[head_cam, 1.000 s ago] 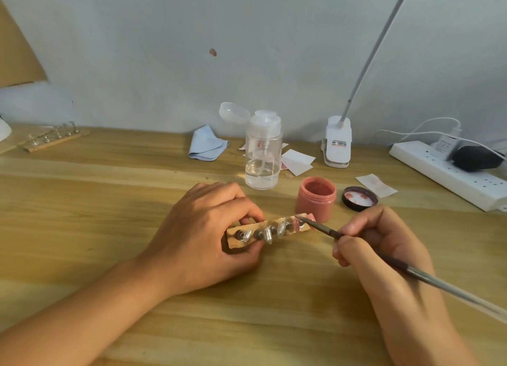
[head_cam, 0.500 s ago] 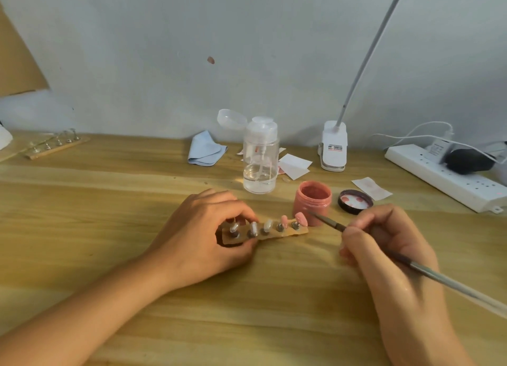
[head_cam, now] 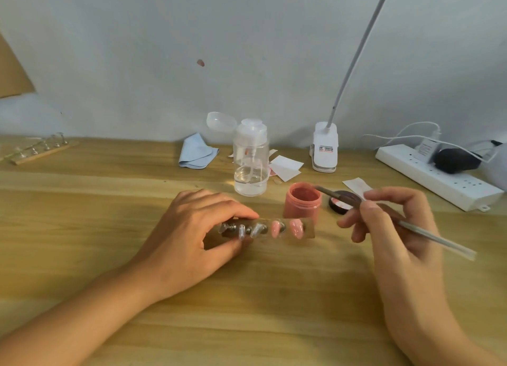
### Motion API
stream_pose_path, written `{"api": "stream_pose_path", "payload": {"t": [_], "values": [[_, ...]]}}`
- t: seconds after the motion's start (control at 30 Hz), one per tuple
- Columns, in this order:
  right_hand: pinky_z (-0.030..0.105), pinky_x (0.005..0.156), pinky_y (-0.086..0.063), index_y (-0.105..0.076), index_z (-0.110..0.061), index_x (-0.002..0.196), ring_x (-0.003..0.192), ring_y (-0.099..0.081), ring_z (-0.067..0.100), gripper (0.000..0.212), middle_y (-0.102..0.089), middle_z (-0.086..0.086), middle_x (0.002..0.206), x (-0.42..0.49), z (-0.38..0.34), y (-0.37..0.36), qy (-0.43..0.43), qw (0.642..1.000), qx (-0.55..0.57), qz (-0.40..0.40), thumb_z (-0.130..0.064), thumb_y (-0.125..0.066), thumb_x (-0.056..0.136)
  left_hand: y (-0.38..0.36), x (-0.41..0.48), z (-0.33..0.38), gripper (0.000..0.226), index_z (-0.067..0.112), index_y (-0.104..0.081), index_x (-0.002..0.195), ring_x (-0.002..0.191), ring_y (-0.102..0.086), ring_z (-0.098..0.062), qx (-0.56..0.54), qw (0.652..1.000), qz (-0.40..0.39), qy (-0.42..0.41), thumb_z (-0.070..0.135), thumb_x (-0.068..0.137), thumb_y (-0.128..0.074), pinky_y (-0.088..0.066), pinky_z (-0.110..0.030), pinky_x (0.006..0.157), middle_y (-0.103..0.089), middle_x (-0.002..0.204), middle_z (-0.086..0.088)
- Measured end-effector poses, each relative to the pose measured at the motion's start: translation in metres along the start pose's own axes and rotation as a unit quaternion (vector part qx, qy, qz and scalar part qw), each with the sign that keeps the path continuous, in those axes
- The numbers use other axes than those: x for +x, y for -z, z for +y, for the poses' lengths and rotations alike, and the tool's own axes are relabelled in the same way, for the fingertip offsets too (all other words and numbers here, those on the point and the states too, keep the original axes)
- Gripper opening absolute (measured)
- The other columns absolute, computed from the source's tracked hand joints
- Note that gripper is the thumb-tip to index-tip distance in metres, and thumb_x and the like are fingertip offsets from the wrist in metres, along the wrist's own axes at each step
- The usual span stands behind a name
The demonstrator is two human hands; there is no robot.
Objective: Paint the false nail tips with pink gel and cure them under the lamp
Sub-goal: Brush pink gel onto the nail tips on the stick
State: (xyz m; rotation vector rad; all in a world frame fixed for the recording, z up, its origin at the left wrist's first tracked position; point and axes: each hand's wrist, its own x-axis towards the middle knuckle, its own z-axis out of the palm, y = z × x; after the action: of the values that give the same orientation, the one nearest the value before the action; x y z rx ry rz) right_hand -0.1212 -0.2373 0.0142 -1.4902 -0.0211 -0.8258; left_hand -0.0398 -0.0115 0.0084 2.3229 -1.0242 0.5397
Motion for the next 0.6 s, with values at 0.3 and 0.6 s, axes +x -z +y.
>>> {"api": "stream_pose_path", "payload": {"t": [0.3,0.6], "values": [[0.012,0.061,-0.043,-0.051,-0.008,0.09,0.062,-0.053,0.005,0.008,-0.071,0.007,0.074,0.0026,0.0081,-0.0024,-0.054,0.998,-0.014,-0.005,-0.011,-0.055,0.096,-0.0021,0.0001,0.0005,0.024,0.036,-0.07,0.102,0.094,-0.058,-0.002,0.01,1.0,0.003,-0.01,0.044,0.08,-0.065,-0.041,-0.03,0.089,-0.064,0.096,0.025],[0.013,0.059,-0.044,-0.049,-0.006,0.086,0.058,-0.053,0.005,0.012,-0.072,0.007,0.072,0.0041,0.0096,-0.0001,-0.074,0.997,-0.006,0.015,-0.009,-0.055,0.096,-0.0039,0.0002,0.0009,0.022,0.036,-0.07,0.093,0.089,-0.057,-0.003,0.016,1.0,-0.021,0.011,0.046,0.076,-0.061,-0.036,-0.019,0.089,-0.062,0.088,0.023]]}}
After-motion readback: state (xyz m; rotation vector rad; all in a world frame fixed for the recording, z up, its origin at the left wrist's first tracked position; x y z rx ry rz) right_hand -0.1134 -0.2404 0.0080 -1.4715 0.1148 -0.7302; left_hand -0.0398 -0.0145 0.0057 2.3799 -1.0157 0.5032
